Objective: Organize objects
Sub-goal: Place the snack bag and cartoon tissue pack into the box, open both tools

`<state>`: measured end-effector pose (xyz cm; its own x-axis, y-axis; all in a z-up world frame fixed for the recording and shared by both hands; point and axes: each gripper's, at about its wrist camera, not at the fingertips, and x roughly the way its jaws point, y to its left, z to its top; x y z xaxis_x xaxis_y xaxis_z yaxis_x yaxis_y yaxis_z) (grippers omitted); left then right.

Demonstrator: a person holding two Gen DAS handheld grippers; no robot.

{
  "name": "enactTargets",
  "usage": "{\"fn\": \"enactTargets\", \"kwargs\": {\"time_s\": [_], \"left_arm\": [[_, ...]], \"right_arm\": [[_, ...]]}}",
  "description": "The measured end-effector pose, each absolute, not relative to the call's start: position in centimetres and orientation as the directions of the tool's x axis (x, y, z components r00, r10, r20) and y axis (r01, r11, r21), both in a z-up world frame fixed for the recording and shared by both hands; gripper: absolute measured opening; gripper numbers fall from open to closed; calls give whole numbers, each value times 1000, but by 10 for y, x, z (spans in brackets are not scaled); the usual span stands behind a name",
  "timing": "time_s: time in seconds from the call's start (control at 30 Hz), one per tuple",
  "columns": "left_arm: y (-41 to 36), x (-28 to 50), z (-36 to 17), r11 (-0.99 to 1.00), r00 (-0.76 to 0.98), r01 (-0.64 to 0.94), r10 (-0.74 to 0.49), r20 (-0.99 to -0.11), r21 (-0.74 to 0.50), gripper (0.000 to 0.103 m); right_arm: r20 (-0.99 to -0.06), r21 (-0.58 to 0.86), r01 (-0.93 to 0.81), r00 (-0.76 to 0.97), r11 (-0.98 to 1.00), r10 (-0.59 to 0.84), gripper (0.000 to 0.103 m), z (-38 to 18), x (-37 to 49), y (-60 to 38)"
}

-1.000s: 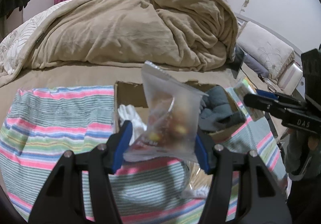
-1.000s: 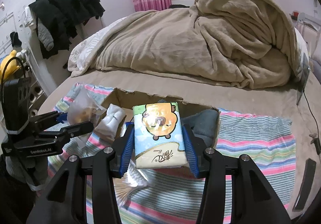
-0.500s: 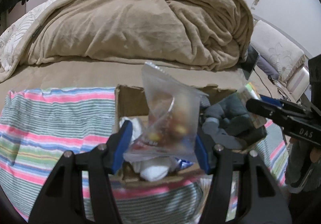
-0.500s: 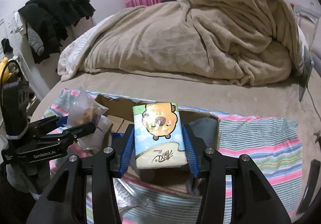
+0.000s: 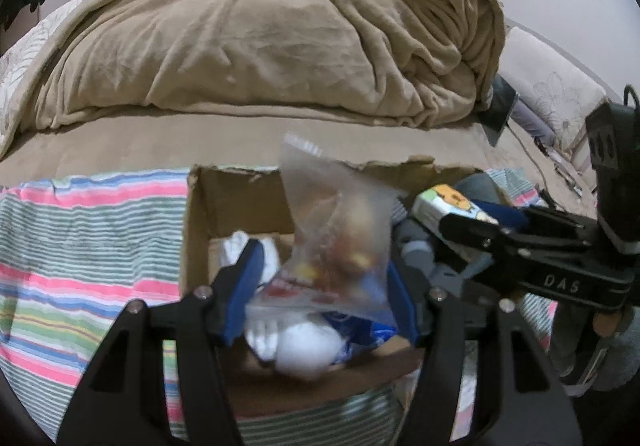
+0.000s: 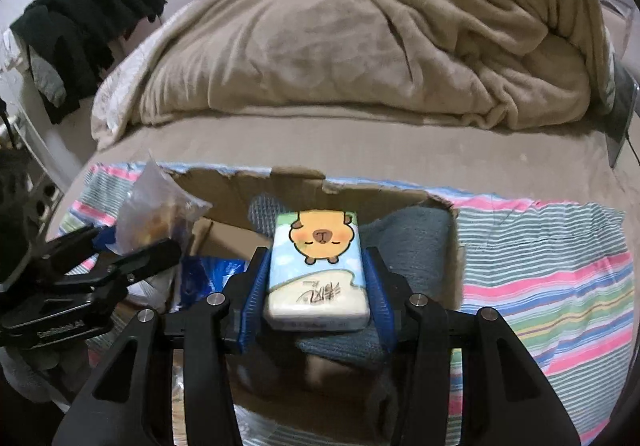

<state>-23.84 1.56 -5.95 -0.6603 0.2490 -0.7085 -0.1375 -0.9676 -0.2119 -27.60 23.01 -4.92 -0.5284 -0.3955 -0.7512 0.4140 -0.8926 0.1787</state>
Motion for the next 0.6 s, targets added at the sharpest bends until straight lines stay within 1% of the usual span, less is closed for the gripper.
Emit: {"fn": "enactTargets", "kwargs": {"time_s": [0.07, 0.1, 0.17, 0.23, 0.3, 0.47, 0.6], "left_arm": [[16, -237, -59, -969, -663, -139, 244, -708, -205, 66], [15, -236, -59, -969, -663, -137, 244, -708, -206, 71], [13, -235, -58, -967, -663, -133, 250, -705, -218, 73], [10, -231, -54, -969, -677, -116, 238, -696, -219, 76], [6, -223, -47, -967, -691, -109, 241, -681, -231, 78], [-3, -190, -30, -968, -717, -93, 228, -658, -233, 79], [-9, -153, -16, -969, -743, -78, 213, -635, -234, 79]], "right_arm": [[-750, 180, 412, -530, -893, -396, 52, -48, -275, 229], [-748, 185, 412, -530, -892, -400, 58, -46, -275, 229], [-739, 186, 408, -541, -894, -401, 64, -41, -271, 231], [-733, 175, 403, -555, -898, -392, 66, -33, -264, 232], [-721, 175, 396, -572, -901, -391, 71, -24, -257, 236], [-692, 197, 401, -590, -895, -417, 72, -4, -230, 242], [-680, 223, 419, -580, -880, -448, 72, 2, -199, 241]]}}
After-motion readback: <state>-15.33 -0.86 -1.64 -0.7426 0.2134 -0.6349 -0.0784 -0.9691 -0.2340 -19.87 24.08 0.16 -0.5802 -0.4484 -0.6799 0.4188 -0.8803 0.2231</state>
